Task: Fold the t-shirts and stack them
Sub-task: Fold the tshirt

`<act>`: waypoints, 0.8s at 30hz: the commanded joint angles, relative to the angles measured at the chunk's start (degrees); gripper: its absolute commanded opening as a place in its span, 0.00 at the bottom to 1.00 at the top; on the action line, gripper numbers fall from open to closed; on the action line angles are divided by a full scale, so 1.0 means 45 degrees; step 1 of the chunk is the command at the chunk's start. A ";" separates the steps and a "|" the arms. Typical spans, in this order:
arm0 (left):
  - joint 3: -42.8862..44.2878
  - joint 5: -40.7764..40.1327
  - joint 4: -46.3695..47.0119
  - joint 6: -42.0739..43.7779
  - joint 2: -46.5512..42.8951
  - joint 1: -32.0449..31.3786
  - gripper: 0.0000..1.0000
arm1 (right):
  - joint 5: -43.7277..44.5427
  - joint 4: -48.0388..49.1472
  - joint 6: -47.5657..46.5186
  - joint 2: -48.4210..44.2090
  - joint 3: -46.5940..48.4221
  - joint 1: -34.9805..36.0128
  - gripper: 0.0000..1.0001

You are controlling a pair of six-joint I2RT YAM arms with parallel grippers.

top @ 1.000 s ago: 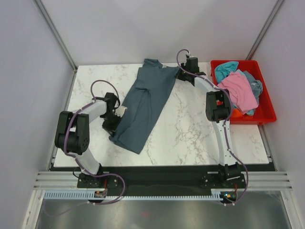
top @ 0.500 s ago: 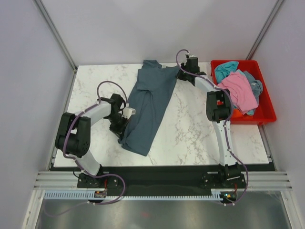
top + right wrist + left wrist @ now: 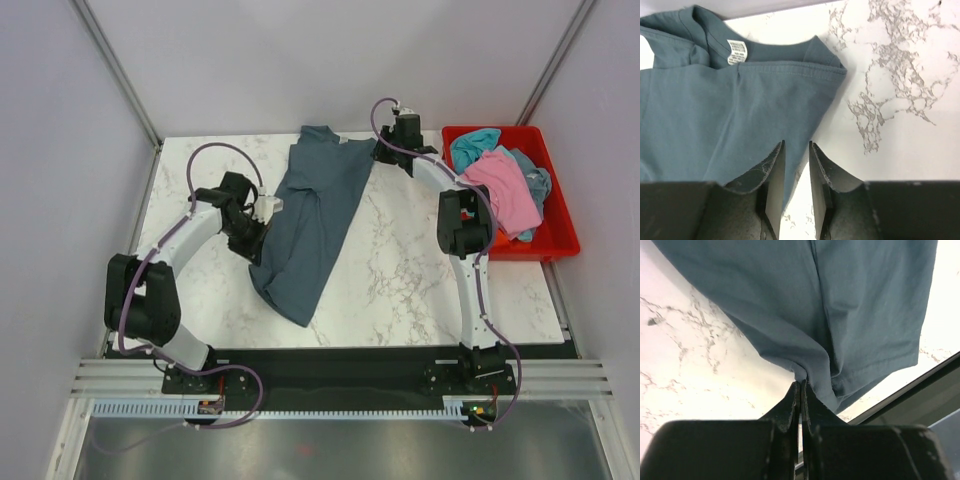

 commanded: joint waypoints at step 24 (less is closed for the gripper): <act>-0.0280 -0.3670 -0.0109 -0.0482 -0.0867 -0.0528 0.99 | -0.0026 -0.0247 -0.0432 -0.1672 -0.0918 0.0270 0.37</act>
